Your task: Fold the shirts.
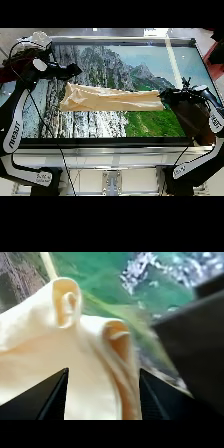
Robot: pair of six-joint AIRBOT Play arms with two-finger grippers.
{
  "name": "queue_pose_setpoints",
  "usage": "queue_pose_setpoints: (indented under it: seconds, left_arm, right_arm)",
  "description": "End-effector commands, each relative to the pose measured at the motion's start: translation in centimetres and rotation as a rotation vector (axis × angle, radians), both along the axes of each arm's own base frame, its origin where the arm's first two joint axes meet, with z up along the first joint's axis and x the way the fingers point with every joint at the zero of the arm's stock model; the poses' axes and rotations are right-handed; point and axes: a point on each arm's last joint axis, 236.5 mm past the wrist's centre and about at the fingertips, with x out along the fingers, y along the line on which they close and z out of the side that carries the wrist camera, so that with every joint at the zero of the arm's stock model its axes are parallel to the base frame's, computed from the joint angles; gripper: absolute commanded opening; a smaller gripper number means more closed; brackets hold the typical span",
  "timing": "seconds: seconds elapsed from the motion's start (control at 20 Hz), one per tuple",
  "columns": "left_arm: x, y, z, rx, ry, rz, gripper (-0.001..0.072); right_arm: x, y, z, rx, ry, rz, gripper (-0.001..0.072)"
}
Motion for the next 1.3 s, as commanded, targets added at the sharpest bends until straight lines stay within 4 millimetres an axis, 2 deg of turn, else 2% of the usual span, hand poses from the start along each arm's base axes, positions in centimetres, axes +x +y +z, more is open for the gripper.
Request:
queue_pose_setpoints:
  seconds: [0.0, 0.1, 0.15, 0.2, 0.25, 0.3, 0.4, 0.5, 0.65, 0.8, 0.9, 1.05, 1.25]
  left_arm:
    - [0.0, -0.2, 0.2, -0.012, 0.000, -0.001, 0.0585]
    - [0.0, -0.2, 0.2, -0.013, 0.000, -0.001, 0.0573]
    - [0.0, -0.3, 0.2, -0.013, 0.001, -0.001, 0.0555]
    - [0.0, -0.3, 0.2, -0.016, 0.001, -0.001, 0.0381]
    - [-0.1, -0.4, 0.2, -0.018, 0.003, -0.002, 0.0110]
    - [-0.2, -0.8, 0.3, -0.027, 0.005, -0.007, 0.0013]
    - [-0.5, -2.6, 0.2, -0.031, 0.004, -0.038, 0.0012]
    - [-1.4, -6.3, -1.2, -0.009, 0.009, -0.123, 0.0010]
    - [-2.9, -13.1, -5.8, 0.014, 0.049, -0.232, 0.0009]
    - [-5.0, -18.3, -11.6, 0.007, 0.187, -0.298, 0.0010]
    - [-5.9, -21.4, -13.2, -0.001, 0.215, -0.348, 0.0010]
    - [-6.4, -24.0, -14.1, -0.008, 0.234, -0.379, 0.0010]
    - [-6.5, -23.8, -14.5, 0.003, 0.252, -0.392, 0.0011]
  right_arm:
    - [-0.6, 2.4, -2.2, 0.032, 0.040, 0.055, 0.0524]
    - [0.0, 4.6, -1.3, 0.081, 0.000, 0.084, 0.0519]
    - [0.3, 5.6, -0.7, 0.104, -0.010, 0.095, 0.0457]
    - [0.2, 6.3, -0.2, 0.115, -0.019, 0.126, 0.0303]
    - [0.2, 6.9, 0.6, 0.129, -0.025, 0.159, 0.0120]
    - [0.1, 7.5, 1.7, 0.154, -0.032, 0.185, 0.0036]
    - [0.4, 7.9, 4.5, 0.177, -0.052, 0.212, 0.0036]
    - [0.8, 8.2, 7.7, 0.159, -0.101, 0.230, 0.0036]
    - [0.9, 7.6, 12.0, 0.036, -0.160, 0.258, 0.0036]
    - [-0.2, 8.7, 16.4, -0.042, -0.209, 0.324, 0.0036]
    - [-0.7, 9.9, 18.5, -0.063, -0.240, 0.354, 0.0035]
    - [-0.6, 12.2, 20.6, -0.078, -0.296, 0.403, 0.0036]
    - [0.1, 14.7, 22.5, -0.091, -0.357, 0.427, 0.0036]
